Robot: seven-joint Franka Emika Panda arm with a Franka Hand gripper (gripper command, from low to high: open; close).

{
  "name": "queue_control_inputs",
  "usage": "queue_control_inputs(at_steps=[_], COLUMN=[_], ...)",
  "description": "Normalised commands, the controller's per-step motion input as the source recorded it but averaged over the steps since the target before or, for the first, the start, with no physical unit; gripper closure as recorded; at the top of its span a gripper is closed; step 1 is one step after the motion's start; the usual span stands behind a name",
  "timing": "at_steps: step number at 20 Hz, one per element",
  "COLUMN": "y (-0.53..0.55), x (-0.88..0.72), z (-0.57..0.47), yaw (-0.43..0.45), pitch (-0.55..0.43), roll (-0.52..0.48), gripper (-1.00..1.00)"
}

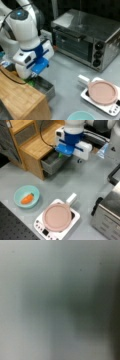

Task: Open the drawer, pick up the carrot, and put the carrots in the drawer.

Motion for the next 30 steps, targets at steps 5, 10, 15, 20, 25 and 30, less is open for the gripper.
queue_control_inputs(at_steps=[5,10,15,20,25,30], y=[0.38,0.35,0.21,0.21,0.26,0.34], x=[-0.03,-0.01,0.01,0.07,0.13,0.22], z=[0.03,0.04,0.01,-0.01,-0.02,0.00], yaw=[-0.142,-0.164,-0.154,-0.163,-0.183,-0.212], pitch=[0.017,0.003,-0.002,-0.012,-0.025,-0.006], roll=[0.056,0.074,0.077,0.084,0.090,0.085], gripper=[-1.00,-1.00,-1.00,-1.00,-1.00,-1.00])
